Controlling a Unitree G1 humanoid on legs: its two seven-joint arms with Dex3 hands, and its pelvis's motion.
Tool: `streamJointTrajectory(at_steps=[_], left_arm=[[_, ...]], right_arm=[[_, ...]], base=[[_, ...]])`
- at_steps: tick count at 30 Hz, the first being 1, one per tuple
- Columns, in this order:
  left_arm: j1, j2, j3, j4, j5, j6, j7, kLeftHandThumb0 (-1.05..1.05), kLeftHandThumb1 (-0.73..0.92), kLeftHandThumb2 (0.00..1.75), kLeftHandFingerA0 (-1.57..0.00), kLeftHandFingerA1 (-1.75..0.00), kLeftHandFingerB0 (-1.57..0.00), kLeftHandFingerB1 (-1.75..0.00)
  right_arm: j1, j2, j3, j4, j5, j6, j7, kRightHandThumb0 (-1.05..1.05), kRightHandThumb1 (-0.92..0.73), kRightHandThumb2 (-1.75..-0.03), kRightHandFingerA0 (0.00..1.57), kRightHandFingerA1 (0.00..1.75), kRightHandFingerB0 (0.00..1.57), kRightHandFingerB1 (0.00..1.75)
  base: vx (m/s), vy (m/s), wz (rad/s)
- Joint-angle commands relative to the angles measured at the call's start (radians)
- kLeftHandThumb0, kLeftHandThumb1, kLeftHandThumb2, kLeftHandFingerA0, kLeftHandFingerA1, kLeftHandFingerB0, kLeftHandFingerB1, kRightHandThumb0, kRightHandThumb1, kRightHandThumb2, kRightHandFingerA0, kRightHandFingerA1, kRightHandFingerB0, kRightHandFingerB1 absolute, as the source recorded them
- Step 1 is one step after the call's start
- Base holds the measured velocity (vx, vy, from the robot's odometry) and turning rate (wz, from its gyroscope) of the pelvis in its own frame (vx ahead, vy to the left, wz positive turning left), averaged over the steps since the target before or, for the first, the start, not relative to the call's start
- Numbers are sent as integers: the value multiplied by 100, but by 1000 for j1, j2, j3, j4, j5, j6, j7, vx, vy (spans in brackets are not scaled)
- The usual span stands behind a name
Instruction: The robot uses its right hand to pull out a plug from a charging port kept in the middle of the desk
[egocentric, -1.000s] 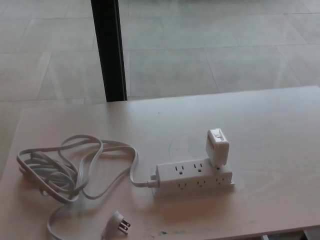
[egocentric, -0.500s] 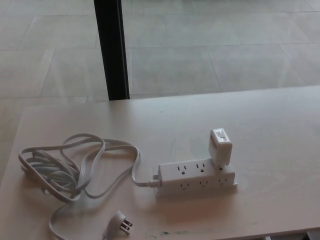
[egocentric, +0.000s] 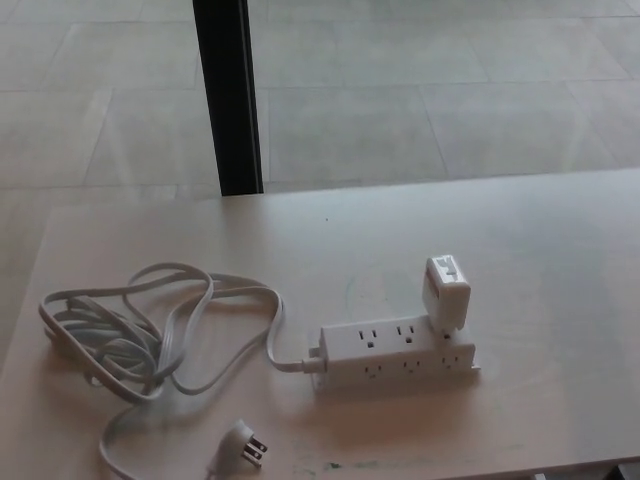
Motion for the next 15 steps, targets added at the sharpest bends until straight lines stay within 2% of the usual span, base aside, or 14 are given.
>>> streamJointTrajectory(at_steps=[1, 2, 3, 5, 6, 7, 8, 9, 11, 12, 13, 14, 15], left_arm=[[4, 33, -12, -4, -8, -16, -22, -89, 32, 54, -100, -71, -101, -54], [3, 31, -11, -7, -14, -15, -29, -89, 32, 54, -99, -71, -100, -55], [3, 30, -10, -11, -18, -11, -31, -87, 31, 55, -99, -71, -101, -56], [3, 31, -11, -14, -21, -11, -35, -88, 31, 55, -99, -71, -102, -55], [5, 30, -9, -21, -25, -5, -34, -88, 30, 59, -100, -70, -103, -56], [7, 30, -10, -26, -26, -5, -42, -90, 30, 58, -99, -70, -102, -56], [9, 29, -11, -30, -26, -7, -42, -90, 30, 59, -99, -70, -103, -55], [6, 29, -11, -25, -25, -8, -39, -88, 30, 58, -100, -70, -103, -56], [4, 31, -12, -22, -26, -5, -39, -88, 29, 61, -100, -70, -103, -55], [3, 32, -13, -20, -26, -4, -39, -87, 31, 56, -100, -70, -102, -56], [1, 31, -7, -17, -33, -5, -43, -84, 33, 52, -98, -72, -99, -56], [-3, 31, -3, -13, -37, 1, -39, -85, 26, 63, -101, -69, -103, -55], [-2, 31, -7, -12, -32, -4, -37, -87, 33, 52, -102, -72, -101, -56]], right_arm=[[-35, 14, 116, -16, -88, 21, 124, -72, -48, -60, 86, 76, 56, 43], [-40, 13, 134, -1, -91, -13, 142, -71, -44, -86, 81, 77, 50, 54], [-49, 18, 159, 4, -110, -1, 141, -70, -47, -60, 88, 72, 58, 43], [-55, 26, 181, 6, -124, 13, 145, -69, -43, -64, 92, 78, 56, 45], [-73, 27, 235, 2, -159, 37, 178, -67, -52, -57, 89, 83, 54, 39], [-75, 29, 251, 8, -165, 16, 188, -67, -39, -79, 87, 90, 47, 51], [-82, 33, 268, 2, -172, 35, 200, -66, -37, -78, 87, 96, 47, 50], [-91, 37, 289, 9, -182, 33, 218, -66, -46, -55, 90, 105, 51, 39], [-101, 43, 310, 14, -195, 42, 233, -69, -47, -55, 92, 106, 50, 38], [-107, 48, 322, 18, -210, 45, 231, -70, -46, -55, 93, 115, 50, 37], [-107, 55, 327, 20, -220, 41, 225, -73, -36, -79, 97, 115, 43, 47], [-112, 68, 340, 25, -232, 41, 224, -71, -46, -56, 91, 129, 48, 38], [-115, 73, 346, 31, -240, 35, 228, -71, -47, -56, 92, 129, 46, 38]], base=[[0, 0, 0], [0, 0, 0], [0, 0, 0], [0, 0, 0], [0, 0, 0], [0, 0, 0], [0, 0, 0], [0, 0, 0], [0, 0, 0], [0, 0, 0], [0, 0, 0], [0, 0, 0], [0, 0, 0]])
